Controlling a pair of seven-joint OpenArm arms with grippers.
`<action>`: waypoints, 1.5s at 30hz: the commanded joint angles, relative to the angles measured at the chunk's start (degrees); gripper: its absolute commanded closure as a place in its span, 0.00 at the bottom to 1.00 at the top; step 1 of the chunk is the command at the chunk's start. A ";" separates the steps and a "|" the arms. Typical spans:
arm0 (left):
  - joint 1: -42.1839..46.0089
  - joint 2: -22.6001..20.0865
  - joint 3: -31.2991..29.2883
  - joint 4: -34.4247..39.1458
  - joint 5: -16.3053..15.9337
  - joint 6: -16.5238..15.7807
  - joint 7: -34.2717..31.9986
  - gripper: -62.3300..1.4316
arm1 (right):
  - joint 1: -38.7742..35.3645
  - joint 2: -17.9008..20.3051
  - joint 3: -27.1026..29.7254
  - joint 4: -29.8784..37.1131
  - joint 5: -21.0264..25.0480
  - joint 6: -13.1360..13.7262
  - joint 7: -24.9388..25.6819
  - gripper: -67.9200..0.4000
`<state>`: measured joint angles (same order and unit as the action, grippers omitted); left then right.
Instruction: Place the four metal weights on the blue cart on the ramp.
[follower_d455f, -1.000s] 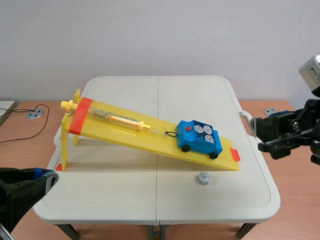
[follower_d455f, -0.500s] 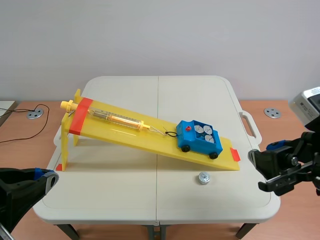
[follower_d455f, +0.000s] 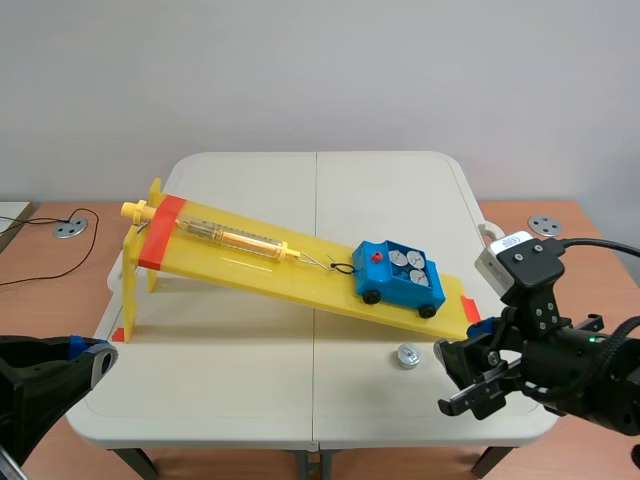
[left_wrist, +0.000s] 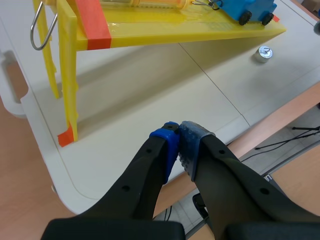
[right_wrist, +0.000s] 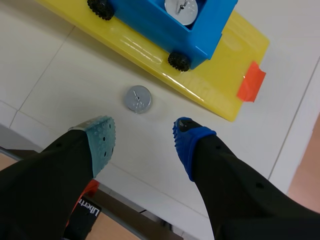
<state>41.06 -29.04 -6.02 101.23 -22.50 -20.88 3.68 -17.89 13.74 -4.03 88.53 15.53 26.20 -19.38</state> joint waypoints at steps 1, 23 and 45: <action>-1.25 -0.55 -0.44 1.86 -1.77 -1.38 -5.16 0.93 | 4.87 0.42 0.66 2.03 1.81 -0.85 8.28 0.58; -1.25 -0.55 -0.44 1.86 -1.77 -1.38 -5.16 0.93 | 13.49 -2.99 -6.82 -9.90 -6.34 -6.40 12.94 0.58; -1.25 -0.55 -0.44 1.86 -1.77 -1.38 -5.16 0.93 | 16.15 -5.99 -8.81 -15.93 -8.09 -7.82 14.67 0.59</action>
<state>41.06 -29.04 -6.02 101.23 -22.50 -20.88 3.68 -7.18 7.44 -12.51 70.96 6.42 20.12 -12.43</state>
